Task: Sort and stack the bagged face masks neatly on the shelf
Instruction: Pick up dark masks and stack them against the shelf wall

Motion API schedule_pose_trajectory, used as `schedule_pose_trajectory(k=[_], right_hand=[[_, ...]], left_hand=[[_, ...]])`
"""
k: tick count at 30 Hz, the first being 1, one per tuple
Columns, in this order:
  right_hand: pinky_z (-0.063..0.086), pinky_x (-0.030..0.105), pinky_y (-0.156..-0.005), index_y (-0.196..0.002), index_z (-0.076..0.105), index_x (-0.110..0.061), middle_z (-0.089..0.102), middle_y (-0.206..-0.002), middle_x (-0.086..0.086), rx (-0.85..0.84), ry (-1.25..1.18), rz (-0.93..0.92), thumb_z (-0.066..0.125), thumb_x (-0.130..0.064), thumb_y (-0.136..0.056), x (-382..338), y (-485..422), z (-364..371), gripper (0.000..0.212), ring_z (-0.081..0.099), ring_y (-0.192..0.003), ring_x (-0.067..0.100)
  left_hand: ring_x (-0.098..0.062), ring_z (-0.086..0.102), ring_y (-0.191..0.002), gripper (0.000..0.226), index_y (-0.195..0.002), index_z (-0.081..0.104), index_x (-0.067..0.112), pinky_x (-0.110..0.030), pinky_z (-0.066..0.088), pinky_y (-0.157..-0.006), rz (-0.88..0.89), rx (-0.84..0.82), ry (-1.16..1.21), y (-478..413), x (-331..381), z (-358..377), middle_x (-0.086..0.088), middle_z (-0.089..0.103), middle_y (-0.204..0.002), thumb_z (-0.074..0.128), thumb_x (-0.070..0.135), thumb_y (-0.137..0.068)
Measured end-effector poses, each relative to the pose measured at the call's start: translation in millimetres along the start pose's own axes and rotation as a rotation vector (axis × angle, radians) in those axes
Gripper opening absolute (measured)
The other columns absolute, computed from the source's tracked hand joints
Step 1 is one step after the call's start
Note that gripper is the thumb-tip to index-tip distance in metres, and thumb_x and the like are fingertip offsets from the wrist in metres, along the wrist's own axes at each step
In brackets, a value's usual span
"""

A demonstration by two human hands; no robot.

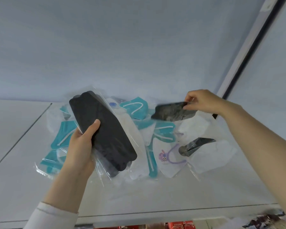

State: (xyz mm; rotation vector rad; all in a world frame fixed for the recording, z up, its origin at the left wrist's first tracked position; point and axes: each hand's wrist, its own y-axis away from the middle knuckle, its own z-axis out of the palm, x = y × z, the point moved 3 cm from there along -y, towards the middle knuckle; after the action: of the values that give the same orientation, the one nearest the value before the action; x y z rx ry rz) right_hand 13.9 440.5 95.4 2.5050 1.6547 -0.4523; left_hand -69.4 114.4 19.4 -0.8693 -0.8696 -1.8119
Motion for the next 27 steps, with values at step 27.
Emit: schedule_pose_trajectory(k=[27], right_hand=[[0.049, 0.019, -0.090, -0.115, 0.047, -0.033, 0.062, -0.117, -0.008, 0.008, -1.054, -0.035, 0.056, -0.028, -0.088, -165, 136, 113, 0.029, 0.059, -0.106, 0.003]], left_hand=[[0.004, 0.064, -0.086, 0.025, -0.096, 0.054, 0.036, -0.013, 0.052, -0.071, 0.297, -0.055, -0.357, 64, 2, 7, 0.024, 0.068, -0.087, 0.068, 0.022, -0.081]])
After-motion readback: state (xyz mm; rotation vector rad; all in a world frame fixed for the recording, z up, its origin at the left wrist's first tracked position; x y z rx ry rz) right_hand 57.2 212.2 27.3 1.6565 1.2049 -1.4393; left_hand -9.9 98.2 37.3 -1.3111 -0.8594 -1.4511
